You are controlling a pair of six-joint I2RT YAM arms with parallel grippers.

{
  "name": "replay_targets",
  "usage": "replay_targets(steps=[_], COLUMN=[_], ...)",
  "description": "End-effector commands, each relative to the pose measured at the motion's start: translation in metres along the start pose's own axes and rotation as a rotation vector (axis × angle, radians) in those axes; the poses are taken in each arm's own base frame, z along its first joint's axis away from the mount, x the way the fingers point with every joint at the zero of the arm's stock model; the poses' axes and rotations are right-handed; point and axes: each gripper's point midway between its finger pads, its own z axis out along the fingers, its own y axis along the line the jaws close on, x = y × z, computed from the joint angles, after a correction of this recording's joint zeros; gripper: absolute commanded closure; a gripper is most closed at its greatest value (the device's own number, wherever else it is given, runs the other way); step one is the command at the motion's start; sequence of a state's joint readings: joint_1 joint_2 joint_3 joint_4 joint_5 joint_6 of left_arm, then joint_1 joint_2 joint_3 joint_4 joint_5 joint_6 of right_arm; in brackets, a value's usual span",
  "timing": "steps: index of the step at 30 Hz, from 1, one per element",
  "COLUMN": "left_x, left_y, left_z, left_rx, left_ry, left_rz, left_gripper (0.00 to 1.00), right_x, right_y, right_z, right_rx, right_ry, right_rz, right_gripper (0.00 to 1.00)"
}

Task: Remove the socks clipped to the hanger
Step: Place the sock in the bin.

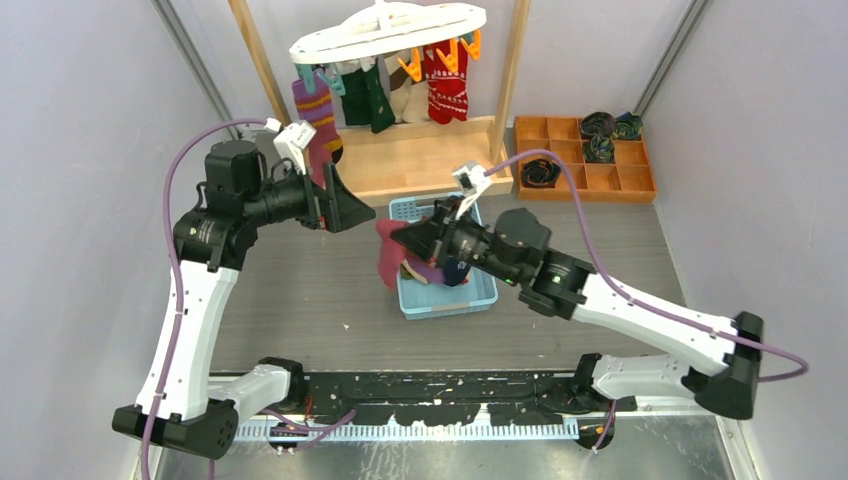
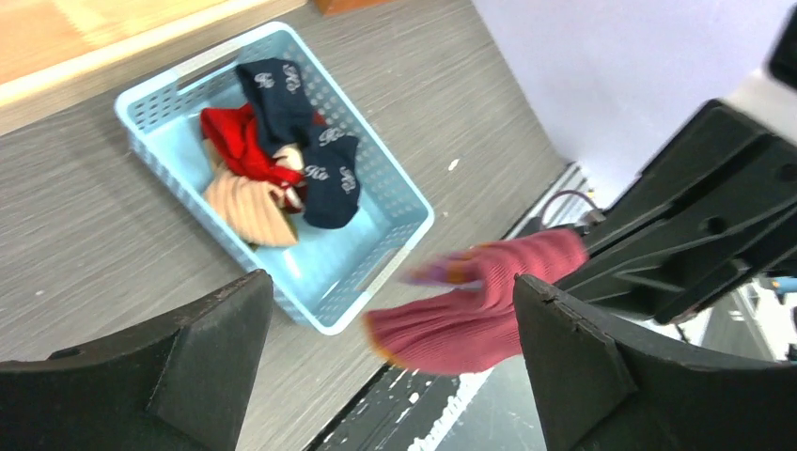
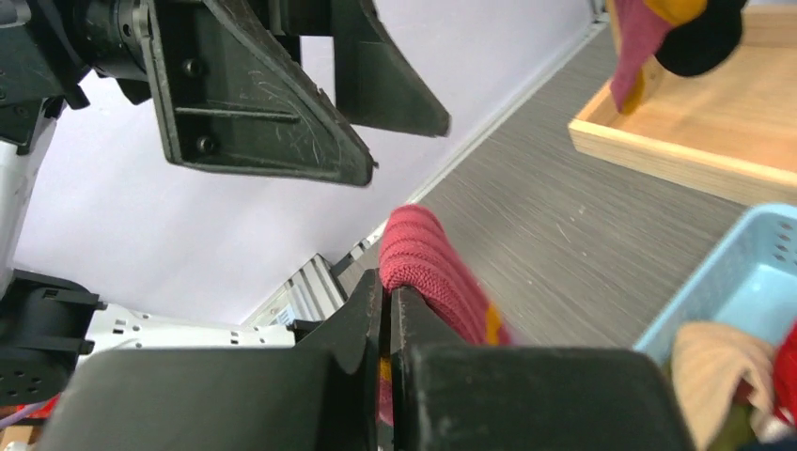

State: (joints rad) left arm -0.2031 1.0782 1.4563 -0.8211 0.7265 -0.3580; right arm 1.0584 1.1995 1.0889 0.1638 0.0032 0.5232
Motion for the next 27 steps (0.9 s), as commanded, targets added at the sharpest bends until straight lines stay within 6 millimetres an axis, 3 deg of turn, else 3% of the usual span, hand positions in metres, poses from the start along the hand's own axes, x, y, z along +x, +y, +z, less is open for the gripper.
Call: replay_targets(steps=[1, 5, 7, 15, 19, 21, 23, 25, 27], left_x=[-0.001, 0.01, 0.015, 0.019, 0.021, 0.021, 0.02, 0.019, 0.016], left_y=[0.003, 0.021, 0.028, 0.04, 0.047, 0.052, 0.057, 0.063, 0.07], left_z=[-0.018, -0.023, -0.024, -0.034, -0.037, -0.039, -0.041, -0.043, -0.046], left_rx=[-0.089, -0.178, -0.209, -0.288, -0.317, -0.334, -0.35, -0.356, -0.359], left_ry=[-0.018, 0.021, 0.036, 0.045, 0.051, 0.051, 0.05, 0.048, 0.04], left_rz=[0.086, 0.113, 0.123, 0.171, 0.181, 0.18, 0.177, 0.164, 0.136], left_gripper=[0.0, 0.0, 0.0, 0.0, 0.0, 0.0, 0.0, 0.0, 0.0], right_x=[0.02, 0.06, 0.077, 0.104, 0.113, 0.107, 0.095, 0.08, 0.06], right_y=[-0.031, -0.071, -0.101, -0.214, -0.263, -0.279, -0.281, -0.275, -0.263], right_z=[-0.039, -0.056, -0.056, -0.031, -0.025, -0.026, -0.03, -0.036, -0.043], right_rx=[0.165, 0.271, 0.322, 0.507, 0.68, 0.772, 0.833, 0.87, 0.877], right_ry=[0.081, 0.218, 0.272, 0.297, 0.335, 0.318, 0.293, 0.263, 0.215], right_rz=[0.044, 0.114, 0.187, 0.284, 0.172, 0.104, 0.03, -0.033, -0.062], right_gripper=[0.99, 0.99, 0.99, 0.99, 0.97, 0.76, 0.46, 0.34, 0.32])
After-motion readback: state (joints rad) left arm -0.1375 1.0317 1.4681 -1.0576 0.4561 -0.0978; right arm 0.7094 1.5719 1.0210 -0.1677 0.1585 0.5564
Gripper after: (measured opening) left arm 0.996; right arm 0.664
